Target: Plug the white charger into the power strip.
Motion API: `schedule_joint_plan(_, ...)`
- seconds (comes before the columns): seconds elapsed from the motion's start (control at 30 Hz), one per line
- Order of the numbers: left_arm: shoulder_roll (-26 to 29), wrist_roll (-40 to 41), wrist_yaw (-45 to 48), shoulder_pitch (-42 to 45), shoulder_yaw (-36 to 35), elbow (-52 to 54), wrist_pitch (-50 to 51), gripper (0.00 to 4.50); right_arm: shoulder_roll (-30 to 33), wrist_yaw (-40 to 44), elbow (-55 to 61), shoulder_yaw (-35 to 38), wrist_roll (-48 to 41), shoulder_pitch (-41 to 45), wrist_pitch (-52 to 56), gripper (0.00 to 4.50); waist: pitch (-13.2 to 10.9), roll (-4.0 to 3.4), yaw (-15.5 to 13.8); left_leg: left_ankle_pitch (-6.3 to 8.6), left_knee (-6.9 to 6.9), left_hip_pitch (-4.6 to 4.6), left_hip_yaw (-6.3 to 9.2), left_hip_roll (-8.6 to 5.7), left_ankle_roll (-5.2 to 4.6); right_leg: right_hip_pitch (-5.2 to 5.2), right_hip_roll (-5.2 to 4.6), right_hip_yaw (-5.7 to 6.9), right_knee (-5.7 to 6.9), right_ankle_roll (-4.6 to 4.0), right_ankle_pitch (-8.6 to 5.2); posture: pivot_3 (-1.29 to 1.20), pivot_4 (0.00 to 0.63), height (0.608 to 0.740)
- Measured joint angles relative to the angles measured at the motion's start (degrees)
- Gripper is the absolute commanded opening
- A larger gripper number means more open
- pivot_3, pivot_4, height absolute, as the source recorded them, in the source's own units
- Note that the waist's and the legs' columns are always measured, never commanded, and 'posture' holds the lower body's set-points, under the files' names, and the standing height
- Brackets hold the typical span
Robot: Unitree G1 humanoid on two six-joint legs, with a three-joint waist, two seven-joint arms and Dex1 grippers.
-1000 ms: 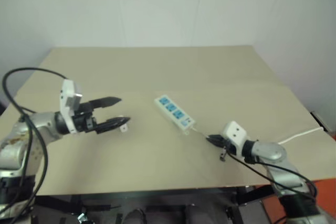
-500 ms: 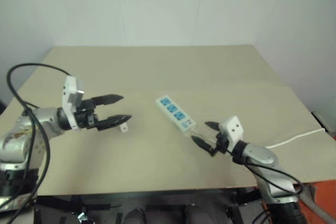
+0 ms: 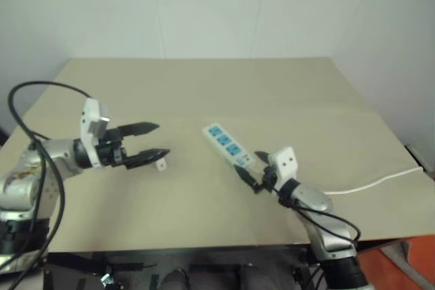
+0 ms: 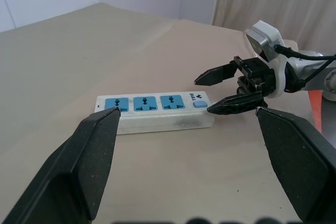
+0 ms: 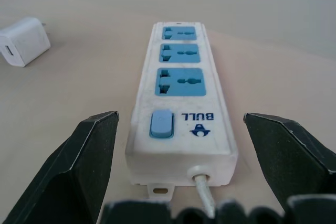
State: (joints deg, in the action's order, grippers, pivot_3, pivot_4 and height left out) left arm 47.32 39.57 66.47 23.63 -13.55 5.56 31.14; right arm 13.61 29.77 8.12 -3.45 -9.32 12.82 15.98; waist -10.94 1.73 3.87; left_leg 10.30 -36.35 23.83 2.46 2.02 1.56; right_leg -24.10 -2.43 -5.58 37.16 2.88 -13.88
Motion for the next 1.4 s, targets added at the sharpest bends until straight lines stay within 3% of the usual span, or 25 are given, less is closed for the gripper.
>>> schedule_joint_plan(0.73,-0.1,-0.2,0.1,0.3,0.9,0.0,-0.1,4.50,-4.5,-2.3,-13.1,-1.4,1.0,4.1,-6.5,4.46,0.0,0.01,0.2,-0.01,-0.03,-0.02,0.00,0.01,0.00,0.01,0.01,0.00,0.04,-0.01,0.05,0.00,0.150,0.740)
schedule_joint_plan(0.9,-0.1,-0.2,0.0,0.3,1.0,0.0,-0.1,4.50,-4.5,-2.0,-14.4,-1.8,1.7,4.4,-8.1,3.43,0.0,0.04,0.2,-0.01,-0.02,-0.04,0.01,0.02,0.00,0.02,0.03,0.00,0.05,-0.01,0.05,0.00,0.150,0.740)
schedule_joint_plan(1.07,0.0,-1.3,-0.7,0.9,1.3,0.0,0.1,4.50,-4.2,-1.7,-14.4,-1.8,1.8,4.3,-8.4,3.43,0.0,0.07,0.1,-0.01,-0.03,-0.05,0.01,0.02,0.00,0.03,0.03,0.01,0.05,-0.01,0.05,0.00,0.150,0.740)
schedule_joint_plan(1.23,1.9,-8.2,0.5,9.7,7.8,-3.7,-1.9,4.50,-0.2,2.3,-14.4,-1.9,1.2,4.1,-8.9,3.43,0.1,0.09,-0.3,-0.02,-0.14,-0.04,0.02,-0.03,0.02,0.11,0.02,0.03,0.05,0.03,0.07,0.00,0.150,0.740)
schedule_joint_plan(1.4,4.7,-15.3,16.7,23.6,18.3,-15.6,-11.4,4.50,7.8,11.8,-13.2,-1.7,-1.9,3.5,-8.7,3.43,0.1,0.10,-0.4,-0.02,-0.17,-0.02,0.00,-0.04,0.01,0.12,0.02,0.04,0.01,0.05,0.03,0.00,0.150,0.740)
